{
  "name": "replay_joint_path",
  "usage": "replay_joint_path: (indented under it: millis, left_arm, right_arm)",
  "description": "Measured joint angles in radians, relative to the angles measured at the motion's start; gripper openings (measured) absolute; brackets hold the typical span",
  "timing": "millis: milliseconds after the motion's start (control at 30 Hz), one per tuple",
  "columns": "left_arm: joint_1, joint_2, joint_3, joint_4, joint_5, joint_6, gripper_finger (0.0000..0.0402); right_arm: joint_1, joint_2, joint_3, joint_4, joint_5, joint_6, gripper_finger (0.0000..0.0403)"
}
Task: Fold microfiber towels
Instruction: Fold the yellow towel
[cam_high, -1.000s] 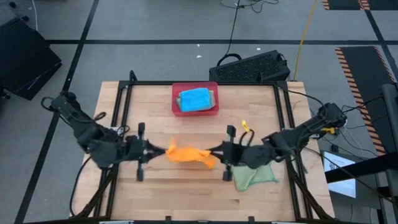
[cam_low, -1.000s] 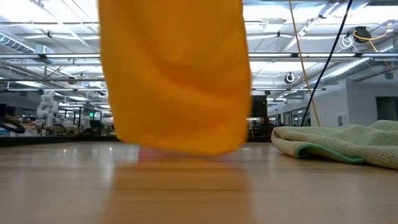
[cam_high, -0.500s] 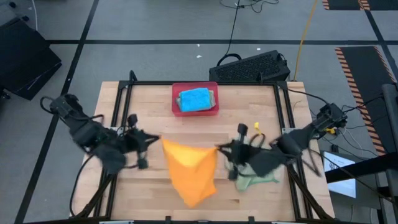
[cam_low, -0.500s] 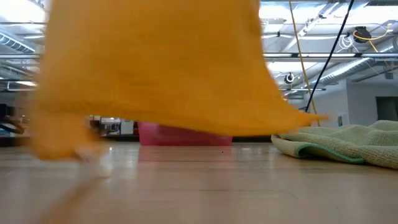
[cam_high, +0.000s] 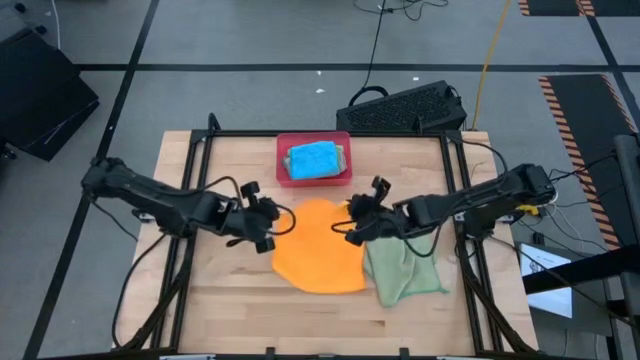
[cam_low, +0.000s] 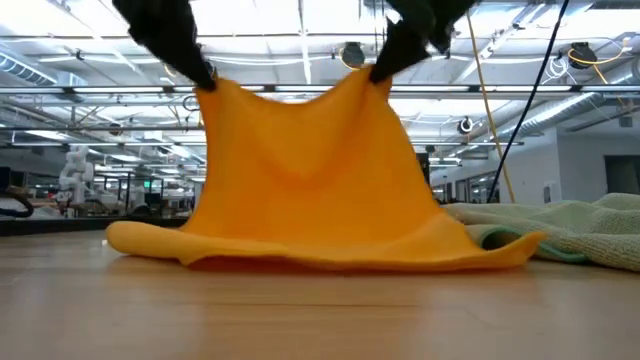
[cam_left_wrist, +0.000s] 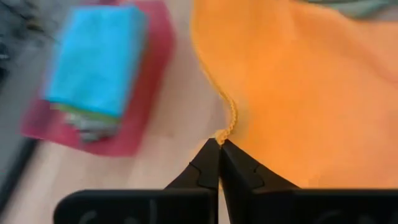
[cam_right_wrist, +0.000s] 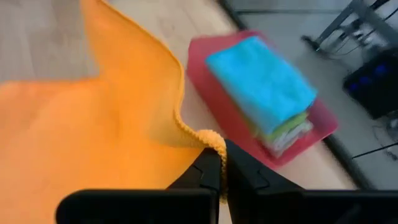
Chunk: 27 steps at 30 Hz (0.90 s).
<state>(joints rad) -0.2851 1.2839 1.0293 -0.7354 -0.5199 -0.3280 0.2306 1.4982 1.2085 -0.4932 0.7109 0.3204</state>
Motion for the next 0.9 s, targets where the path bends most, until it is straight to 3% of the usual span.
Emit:
replay_joint_path:
  millis: [133, 300, 400, 500, 600, 700, 833, 900]
  left_arm:
    - [0.000, -0.005, -0.012, 0.069, 0.194, 0.003, 0.0010]
    - [-0.124, -0.019, -0.008, 0.300, 0.426, 0.033, 0.0007]
    - [-0.203, -0.023, 0.044, 0.375, 0.347, -0.031, 0.0005]
    - [-0.289, -0.006, 0.158, 0.284, 0.186, -0.065, 0.0004]
    - [-0.360, 0.044, 0.309, 0.189, 0.093, -0.072, 0.0004]
    - [-0.421, 0.096, 0.460, 0.193, 0.063, 0.001, 0.0003]
    - [-0.480, 0.138, 0.601, 0.184, 0.128, 0.144, 0.0005]
    - [-0.483, 0.138, 0.615, 0.128, -0.029, 0.156, 0.0003]
  right_arm:
    - [-0.029, -0.005, -0.036, 0.049, -0.110, -0.021, 0.0004]
    - [0.007, -0.057, -0.022, 0.111, -0.306, -0.029, 0.0004]
    - [0.059, -0.114, -0.022, 0.163, -0.346, -0.021, 0.0004]
    - [0.130, -0.178, -0.022, 0.214, -0.344, -0.021, 0.0004]
    - [0.205, -0.227, -0.021, 0.282, -0.344, -0.048, 0.0004]
    - [0.276, -0.256, -0.014, 0.348, -0.344, -0.091, 0.0004]
    - [0.342, -0.267, 0.008, 0.347, -0.334, -0.173, 0.0004]
    - [0.343, -0.267, 0.008, 0.322, -0.265, -0.199, 0.0004]
